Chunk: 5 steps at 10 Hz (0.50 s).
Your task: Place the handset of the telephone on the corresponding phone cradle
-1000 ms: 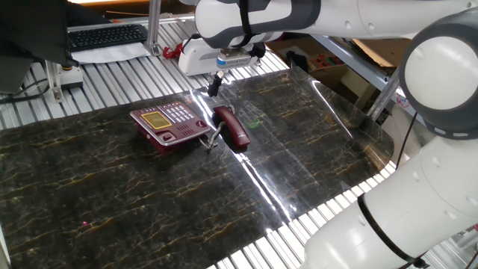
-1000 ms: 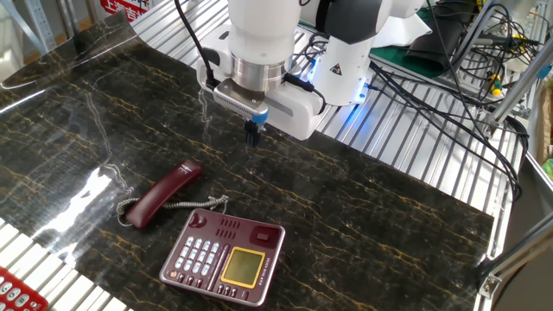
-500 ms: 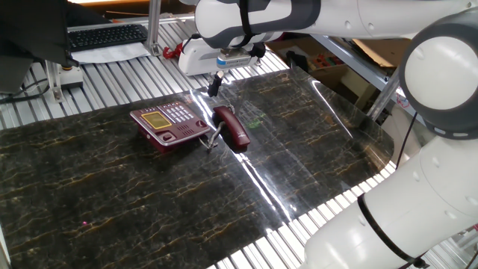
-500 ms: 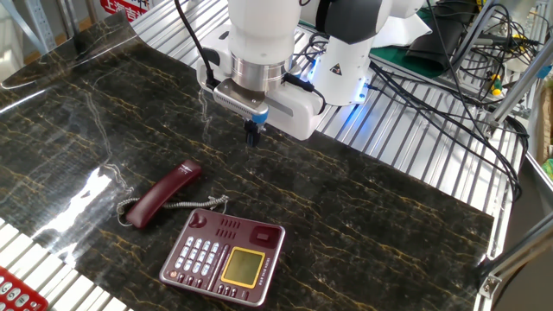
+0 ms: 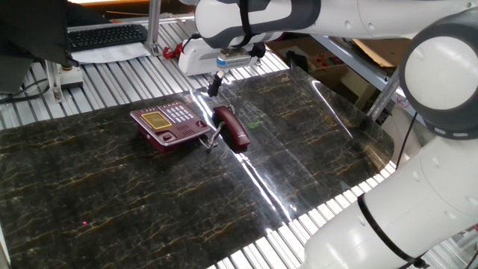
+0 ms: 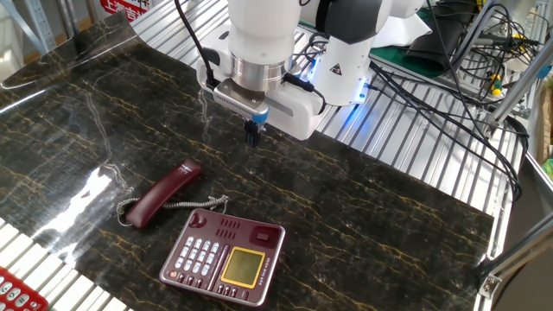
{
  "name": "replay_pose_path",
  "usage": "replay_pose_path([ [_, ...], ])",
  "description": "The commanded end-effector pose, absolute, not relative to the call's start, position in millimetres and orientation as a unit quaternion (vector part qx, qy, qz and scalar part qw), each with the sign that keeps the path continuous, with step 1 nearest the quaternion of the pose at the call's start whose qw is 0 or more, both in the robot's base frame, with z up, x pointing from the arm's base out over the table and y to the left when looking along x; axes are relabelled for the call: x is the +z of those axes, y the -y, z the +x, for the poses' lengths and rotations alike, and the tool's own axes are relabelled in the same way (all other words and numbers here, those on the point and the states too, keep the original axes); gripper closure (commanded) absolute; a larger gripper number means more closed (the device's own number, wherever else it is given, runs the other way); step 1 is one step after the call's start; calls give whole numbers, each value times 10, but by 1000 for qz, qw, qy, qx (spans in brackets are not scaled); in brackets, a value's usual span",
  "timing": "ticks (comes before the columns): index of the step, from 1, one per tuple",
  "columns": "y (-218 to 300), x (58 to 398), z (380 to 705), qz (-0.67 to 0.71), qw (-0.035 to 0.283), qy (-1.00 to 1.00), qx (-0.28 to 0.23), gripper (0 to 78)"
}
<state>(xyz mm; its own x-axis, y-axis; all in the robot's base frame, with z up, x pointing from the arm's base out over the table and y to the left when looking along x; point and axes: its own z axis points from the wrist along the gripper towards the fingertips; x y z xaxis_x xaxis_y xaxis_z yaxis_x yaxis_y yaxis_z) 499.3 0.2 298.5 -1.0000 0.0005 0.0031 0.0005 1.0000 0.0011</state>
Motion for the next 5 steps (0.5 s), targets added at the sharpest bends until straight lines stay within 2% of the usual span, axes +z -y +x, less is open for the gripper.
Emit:
replay_pose_path([
  [1,-2,2985,4993,-107,-38,993,-30,776],
  [2,-3,2986,4993,-103,-39,994,-15,776],
  [5,-3,2987,4993,-104,-39,994,-15,776],
])
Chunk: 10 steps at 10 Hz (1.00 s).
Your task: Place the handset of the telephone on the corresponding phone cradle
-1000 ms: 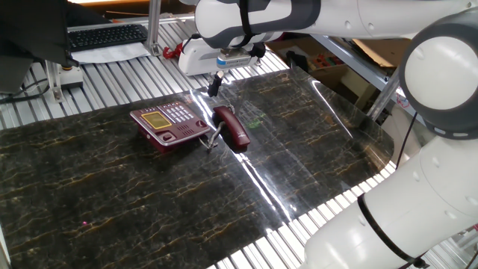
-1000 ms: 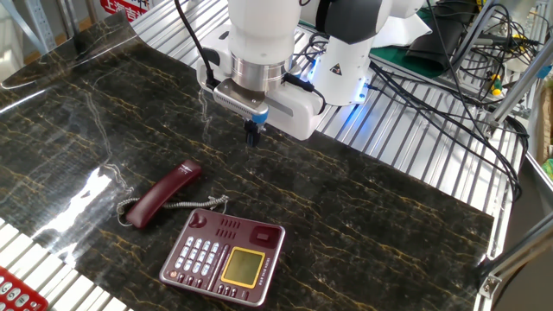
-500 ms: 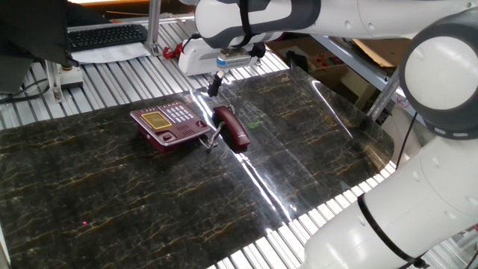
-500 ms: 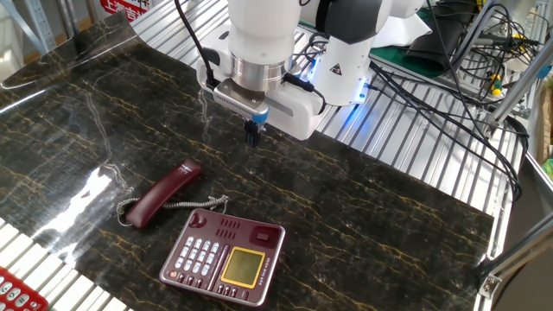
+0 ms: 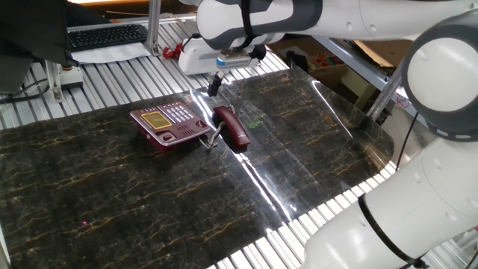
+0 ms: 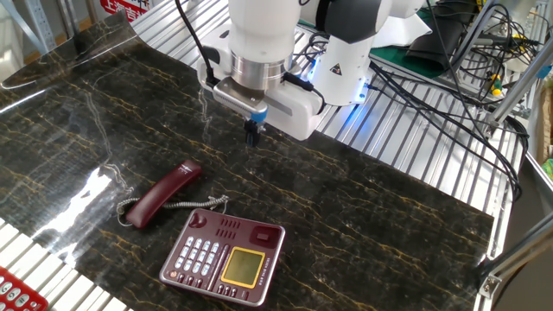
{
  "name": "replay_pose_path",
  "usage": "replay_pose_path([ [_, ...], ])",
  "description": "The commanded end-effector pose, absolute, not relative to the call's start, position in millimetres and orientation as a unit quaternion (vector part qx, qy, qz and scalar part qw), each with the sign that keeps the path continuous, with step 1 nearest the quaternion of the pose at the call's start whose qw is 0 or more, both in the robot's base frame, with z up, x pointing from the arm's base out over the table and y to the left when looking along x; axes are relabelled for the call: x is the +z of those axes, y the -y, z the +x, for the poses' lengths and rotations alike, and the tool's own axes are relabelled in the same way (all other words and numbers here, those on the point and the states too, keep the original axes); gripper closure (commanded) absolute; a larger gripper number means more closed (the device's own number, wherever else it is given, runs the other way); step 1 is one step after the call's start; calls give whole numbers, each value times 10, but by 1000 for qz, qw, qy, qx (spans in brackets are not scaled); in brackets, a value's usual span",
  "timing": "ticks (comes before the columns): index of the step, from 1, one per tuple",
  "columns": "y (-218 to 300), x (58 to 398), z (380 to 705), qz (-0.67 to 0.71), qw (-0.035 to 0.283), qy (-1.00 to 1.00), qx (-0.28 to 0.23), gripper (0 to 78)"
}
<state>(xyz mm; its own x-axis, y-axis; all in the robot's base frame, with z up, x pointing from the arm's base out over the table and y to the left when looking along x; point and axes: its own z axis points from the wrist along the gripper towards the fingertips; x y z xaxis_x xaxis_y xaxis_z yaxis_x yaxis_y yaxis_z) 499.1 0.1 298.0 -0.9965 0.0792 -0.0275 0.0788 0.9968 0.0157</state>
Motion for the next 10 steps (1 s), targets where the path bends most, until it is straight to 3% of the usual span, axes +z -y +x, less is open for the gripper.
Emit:
replay_pose_path([
  [1,-4,2987,4993,105,39,-994,16,776],
  [10,-10,2976,4999,114,40,-992,29,776],
])
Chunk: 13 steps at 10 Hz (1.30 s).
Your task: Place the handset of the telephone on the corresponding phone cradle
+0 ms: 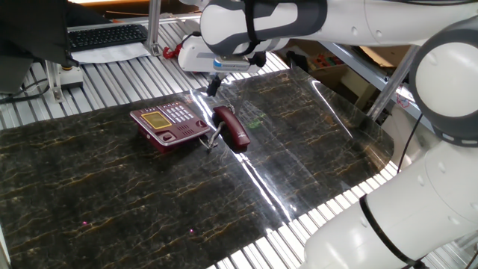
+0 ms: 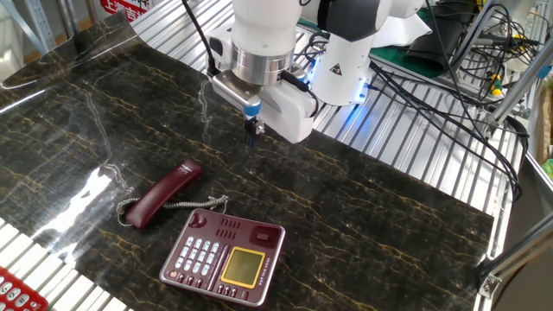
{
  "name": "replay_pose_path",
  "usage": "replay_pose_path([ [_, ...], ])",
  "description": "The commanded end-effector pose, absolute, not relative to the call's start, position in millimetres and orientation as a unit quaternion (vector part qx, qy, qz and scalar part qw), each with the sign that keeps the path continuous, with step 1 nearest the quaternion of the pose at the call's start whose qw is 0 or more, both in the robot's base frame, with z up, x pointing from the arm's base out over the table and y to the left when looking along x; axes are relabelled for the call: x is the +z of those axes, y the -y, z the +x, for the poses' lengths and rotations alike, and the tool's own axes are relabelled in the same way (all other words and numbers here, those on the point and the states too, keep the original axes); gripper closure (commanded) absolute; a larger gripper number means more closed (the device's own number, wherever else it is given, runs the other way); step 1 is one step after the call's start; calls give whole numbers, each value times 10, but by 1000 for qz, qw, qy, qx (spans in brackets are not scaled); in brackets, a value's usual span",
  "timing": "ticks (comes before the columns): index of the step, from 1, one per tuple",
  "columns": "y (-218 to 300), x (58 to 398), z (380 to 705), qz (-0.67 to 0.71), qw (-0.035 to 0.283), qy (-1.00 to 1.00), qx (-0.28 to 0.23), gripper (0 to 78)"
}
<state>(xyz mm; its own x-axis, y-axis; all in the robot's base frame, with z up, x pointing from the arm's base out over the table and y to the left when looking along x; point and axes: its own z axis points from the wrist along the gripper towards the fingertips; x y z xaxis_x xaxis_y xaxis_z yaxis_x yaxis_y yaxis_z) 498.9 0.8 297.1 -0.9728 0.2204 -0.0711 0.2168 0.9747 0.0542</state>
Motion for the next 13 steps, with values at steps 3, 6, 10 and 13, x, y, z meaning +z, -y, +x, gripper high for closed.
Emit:
replay_pose_path([
  [3,-54,2983,4996,104,36,-994,25,776],
  [6,-149,3030,4969,95,32,-995,29,776],
  [10,-232,3146,4901,79,25,-996,25,776],
  [13,-236,3137,4903,74,21,-997,20,776],
])
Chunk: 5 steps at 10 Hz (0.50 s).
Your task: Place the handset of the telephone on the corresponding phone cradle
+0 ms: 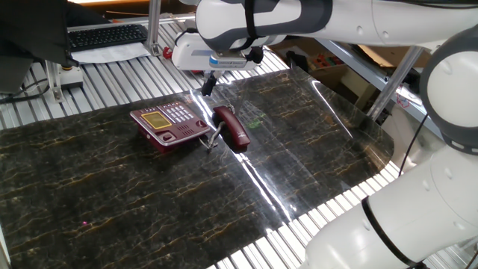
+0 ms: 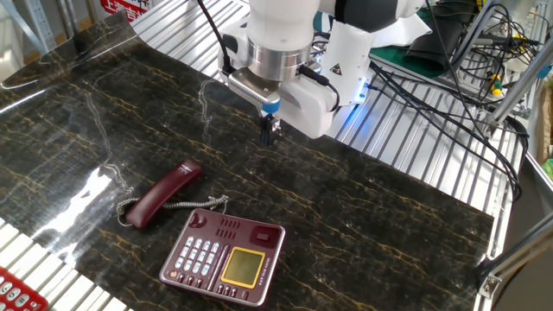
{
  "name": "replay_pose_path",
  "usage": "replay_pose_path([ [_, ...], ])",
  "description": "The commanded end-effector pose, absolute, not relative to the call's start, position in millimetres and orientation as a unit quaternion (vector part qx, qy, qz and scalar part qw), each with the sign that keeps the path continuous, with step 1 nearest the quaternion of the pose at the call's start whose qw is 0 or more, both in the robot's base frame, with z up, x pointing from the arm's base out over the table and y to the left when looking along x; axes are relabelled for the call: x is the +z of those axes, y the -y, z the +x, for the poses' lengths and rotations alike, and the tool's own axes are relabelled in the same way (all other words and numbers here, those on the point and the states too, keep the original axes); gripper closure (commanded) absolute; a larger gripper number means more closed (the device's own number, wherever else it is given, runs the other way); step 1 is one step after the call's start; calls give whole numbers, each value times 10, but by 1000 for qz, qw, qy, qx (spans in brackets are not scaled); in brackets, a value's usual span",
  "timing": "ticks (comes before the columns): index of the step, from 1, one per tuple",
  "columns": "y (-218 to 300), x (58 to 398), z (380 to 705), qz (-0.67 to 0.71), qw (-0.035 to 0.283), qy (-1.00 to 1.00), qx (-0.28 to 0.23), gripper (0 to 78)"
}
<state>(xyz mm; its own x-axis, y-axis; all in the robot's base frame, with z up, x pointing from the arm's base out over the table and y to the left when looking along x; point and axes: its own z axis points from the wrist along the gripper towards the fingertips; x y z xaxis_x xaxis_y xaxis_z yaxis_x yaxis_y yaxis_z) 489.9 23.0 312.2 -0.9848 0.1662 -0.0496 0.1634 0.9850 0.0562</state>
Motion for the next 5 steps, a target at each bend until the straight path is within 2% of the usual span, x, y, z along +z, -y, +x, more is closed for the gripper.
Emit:
replay_pose_path([
  [1,-236,3136,4904,75,21,-997,20,776],
  [5,-239,3119,4912,76,20,-997,18,776],
])
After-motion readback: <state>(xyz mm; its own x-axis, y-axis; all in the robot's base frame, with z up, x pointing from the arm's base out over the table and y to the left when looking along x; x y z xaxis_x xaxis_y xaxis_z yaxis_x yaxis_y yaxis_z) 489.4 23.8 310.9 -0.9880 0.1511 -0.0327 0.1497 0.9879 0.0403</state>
